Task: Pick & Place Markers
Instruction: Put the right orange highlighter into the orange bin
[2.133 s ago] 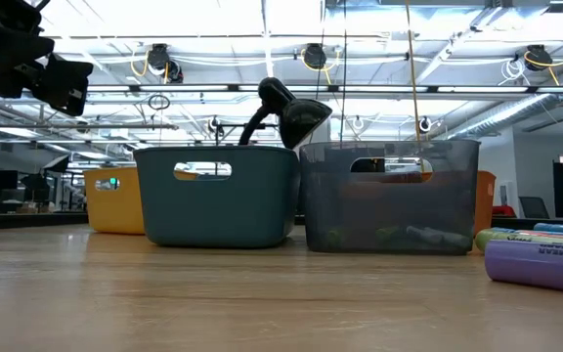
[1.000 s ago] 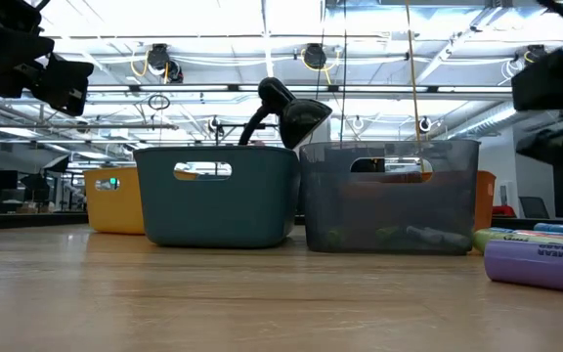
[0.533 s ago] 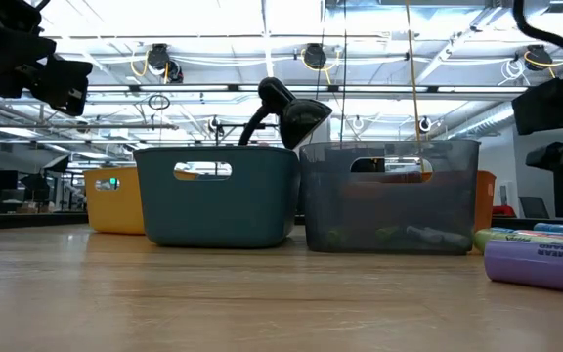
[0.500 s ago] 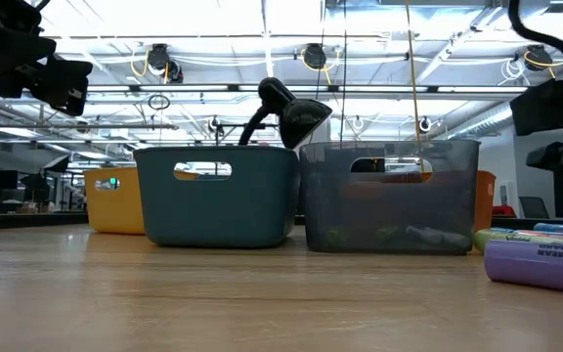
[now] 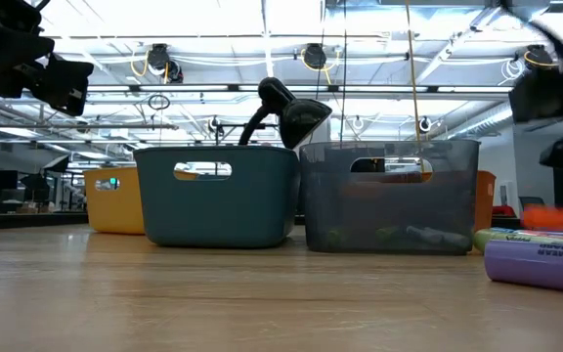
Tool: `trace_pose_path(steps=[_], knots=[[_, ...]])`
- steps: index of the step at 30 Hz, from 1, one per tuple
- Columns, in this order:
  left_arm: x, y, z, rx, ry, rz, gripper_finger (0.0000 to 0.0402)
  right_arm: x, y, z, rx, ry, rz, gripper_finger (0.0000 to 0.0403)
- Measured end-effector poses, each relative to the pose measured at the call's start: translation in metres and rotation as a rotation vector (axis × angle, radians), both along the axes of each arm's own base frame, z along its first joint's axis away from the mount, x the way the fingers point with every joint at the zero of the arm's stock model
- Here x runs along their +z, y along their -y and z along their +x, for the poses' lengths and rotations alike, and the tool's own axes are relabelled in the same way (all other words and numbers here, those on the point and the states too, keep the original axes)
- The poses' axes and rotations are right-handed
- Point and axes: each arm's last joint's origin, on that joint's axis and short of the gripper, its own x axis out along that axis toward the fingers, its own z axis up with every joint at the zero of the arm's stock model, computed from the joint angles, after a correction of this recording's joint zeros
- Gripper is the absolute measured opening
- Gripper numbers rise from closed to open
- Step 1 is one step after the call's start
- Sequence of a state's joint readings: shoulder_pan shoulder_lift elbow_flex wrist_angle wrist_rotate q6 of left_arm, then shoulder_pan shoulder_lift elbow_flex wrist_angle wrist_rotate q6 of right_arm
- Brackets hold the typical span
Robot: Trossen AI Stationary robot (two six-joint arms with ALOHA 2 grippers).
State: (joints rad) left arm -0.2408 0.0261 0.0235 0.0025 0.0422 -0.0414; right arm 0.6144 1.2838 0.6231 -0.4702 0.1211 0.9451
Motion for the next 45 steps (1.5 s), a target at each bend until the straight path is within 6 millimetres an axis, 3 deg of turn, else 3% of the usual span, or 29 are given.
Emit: trace_pose_path(steps=[10, 20, 25, 32, 38, 45], knots=[[0.0, 0.0, 0.0, 0.0, 0.0, 0.0, 0.0214, 0.044, 0.0, 0.001, 0.028, 0.316, 0.159, 0.0051], [0.0, 0.0, 0.0, 0.0, 0.001, -0.001, 0.0214, 0.069, 0.017, 0.018, -0.063, 0.636, 0.012, 0.0052], [0.0, 0.0, 0.0, 0.0, 0.001, 0.0, 0.0214, 0.075, 0.044, 0.033, -0.184, 0.702, -0.053, 0.0052], [0.0, 0.0, 0.0, 0.0, 0.001, 0.0, 0.0214, 0.084, 0.099, 0.049, -0.317, 0.78, -0.143, 0.0053], [0.0, 0.0, 0.0, 0.0, 0.0, 0.0, 0.0214, 0.068, 0.146, 0.042, -0.459, 0.595, -0.166, 0.0053], [0.0, 0.0, 0.0, 0.0, 0.0, 0.0, 0.0214, 0.053, 0.169, 0.035, -0.498, 0.445, -0.135, 0.0053]])
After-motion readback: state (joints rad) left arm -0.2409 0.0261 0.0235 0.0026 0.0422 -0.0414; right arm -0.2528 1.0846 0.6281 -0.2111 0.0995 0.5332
